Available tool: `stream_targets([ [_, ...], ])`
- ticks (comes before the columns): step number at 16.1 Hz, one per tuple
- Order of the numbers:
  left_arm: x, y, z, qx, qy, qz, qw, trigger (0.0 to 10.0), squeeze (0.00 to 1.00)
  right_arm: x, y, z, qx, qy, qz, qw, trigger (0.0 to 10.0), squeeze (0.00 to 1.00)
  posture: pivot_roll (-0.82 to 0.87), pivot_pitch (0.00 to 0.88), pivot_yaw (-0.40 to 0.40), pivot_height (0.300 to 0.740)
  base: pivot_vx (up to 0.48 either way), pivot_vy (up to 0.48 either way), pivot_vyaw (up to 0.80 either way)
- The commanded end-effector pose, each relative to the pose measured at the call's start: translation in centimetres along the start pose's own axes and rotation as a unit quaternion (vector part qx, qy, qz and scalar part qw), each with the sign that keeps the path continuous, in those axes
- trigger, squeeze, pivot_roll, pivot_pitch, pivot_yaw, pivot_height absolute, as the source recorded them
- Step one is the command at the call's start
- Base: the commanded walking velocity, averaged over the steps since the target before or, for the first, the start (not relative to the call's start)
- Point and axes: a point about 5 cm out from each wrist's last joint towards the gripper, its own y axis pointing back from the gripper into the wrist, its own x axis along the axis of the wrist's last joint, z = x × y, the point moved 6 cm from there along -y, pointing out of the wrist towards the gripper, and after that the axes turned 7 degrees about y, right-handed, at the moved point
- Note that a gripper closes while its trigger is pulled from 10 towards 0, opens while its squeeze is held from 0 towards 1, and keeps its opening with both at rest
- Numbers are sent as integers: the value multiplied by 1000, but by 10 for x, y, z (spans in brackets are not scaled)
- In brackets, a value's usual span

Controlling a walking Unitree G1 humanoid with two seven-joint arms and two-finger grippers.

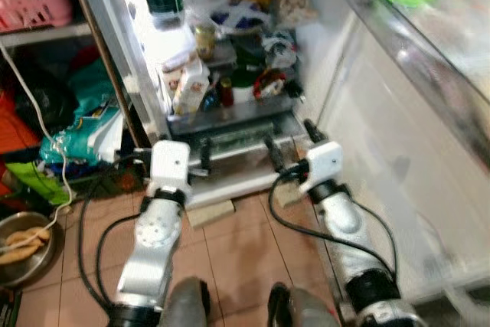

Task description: Restocking fridge

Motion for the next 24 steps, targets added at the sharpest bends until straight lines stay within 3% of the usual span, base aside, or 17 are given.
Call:
stream_targets([
  [1,-6,3,0,3,16,-12,1000,10000,0,-2,1,10,-17,9,-12,1000,10000,0,86,66,4,740,0,244,0],
  [3,-8,2,0,2,19,-16,1000,10000,0,-10,1,16,-32,-13,-38,999,10000,0,84,71,5,740,0,358,0],
  [8,-11,5,1,2,31,-21,999,10000,0,-11,4,16,-33,8,-53,998,10000,0,75,87,5,740,0,472,0],
  [14,-13,4,1,-3,39,-27,999,10000,0,-13,7,21,-30,92,-82,992,10000,0,58,98,13,740,0,473,0],
  [16,-13,4,4,-10,39,-26,999,10000,0,-9,11,20,-19,54,-71,996,10000,0,58,98,13,740,0,478,0],
  [20,-11,3,4,-20,42,-21,999,10000,0,-13,12,25,-39,28,-90,995,10000,0,51,106,17,740,0,83,-200],
  [24,-6,4,6,-44,29,-11,999,10000,0,-13,15,29,-51,31,-95,994,10000,0,53,108,22,740,0,0,-800],
])
